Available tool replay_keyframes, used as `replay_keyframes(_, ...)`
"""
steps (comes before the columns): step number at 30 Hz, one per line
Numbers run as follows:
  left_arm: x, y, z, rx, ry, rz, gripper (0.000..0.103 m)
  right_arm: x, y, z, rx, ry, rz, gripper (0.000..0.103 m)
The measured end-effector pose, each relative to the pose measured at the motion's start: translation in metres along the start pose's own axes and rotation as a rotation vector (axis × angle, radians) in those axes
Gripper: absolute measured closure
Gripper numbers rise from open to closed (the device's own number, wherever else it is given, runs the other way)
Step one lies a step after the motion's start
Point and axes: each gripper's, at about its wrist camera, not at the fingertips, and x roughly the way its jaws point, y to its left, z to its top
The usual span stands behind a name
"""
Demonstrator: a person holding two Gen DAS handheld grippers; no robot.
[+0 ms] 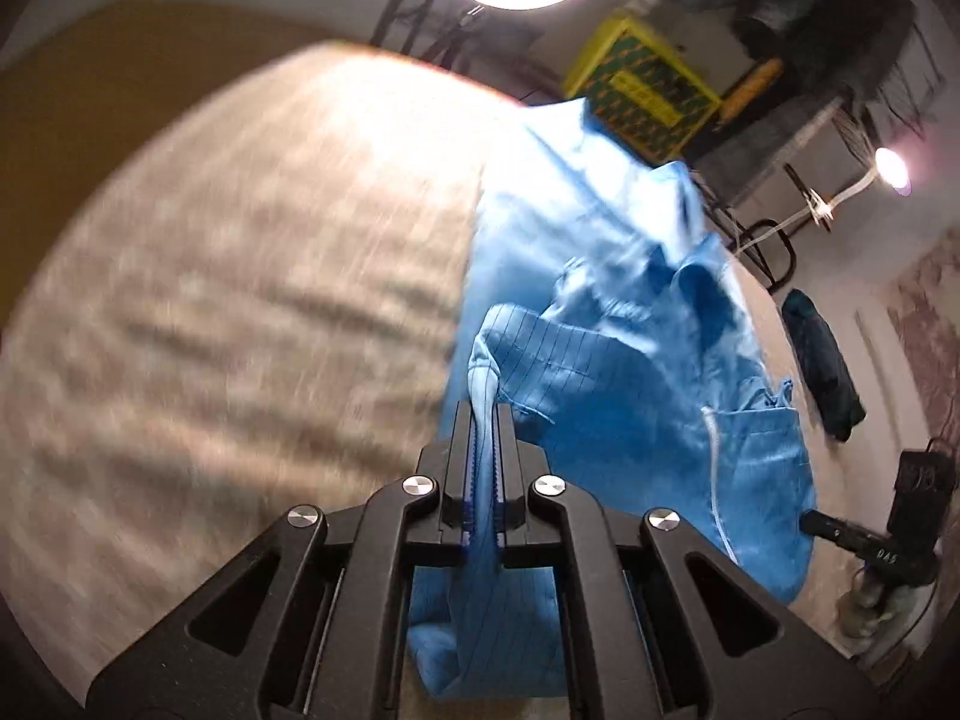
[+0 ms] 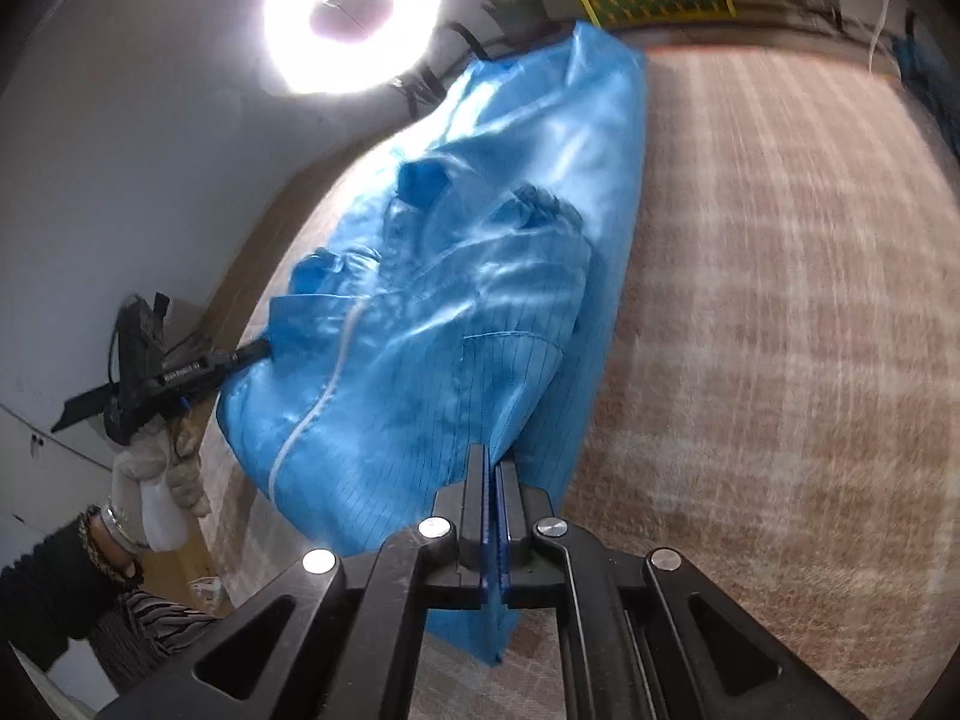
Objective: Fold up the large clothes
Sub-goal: 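Regrasp the folded hem with the right tool while the left tool holds it, then open both tools to release the folded blue coat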
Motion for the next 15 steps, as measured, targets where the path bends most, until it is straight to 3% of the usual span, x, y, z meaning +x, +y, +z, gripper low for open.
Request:
replay_keyframes(2, 0.008, -0.002, 0.007, 0.013, -0.005, 0.026, 0.101, 0.002, -0.002, 0.0, 0.008, 0.006, -0.023, 0.103)
replay_keyframes(5, 0.035, 0.003, 0.001, 0.035, 0.08, 0.09, 0.098, 0.012, -0.011, -0.005, 0.052, 0.041, -0.052, 0.103)
replay_keyframes(7, 0.032, 0.007, -0.004, 0.018, 0.063, 0.087, 0.098, 0.011, -0.01, -0.007, 0.036, 0.043, -0.065, 0.103)
replay_keyframes(9, 0.024, 0.007, 0.001, 0.019, 0.064, 0.091, 0.095, 0.01, -0.007, -0.006, 0.017, 0.04, -0.073, 0.103)
replay_keyframes(12, -0.009, 0.006, 0.009, 0.027, 0.004, 0.074, 0.094, 0.005, -0.001, -0.002, 0.001, 0.032, -0.078, 0.1)
replay_keyframes(15, -0.034, -0.006, 0.009, 0.068, -0.017, 0.027, 0.094, -0.006, 0.011, 0.001, -0.068, -0.006, -0.168, 0.086)
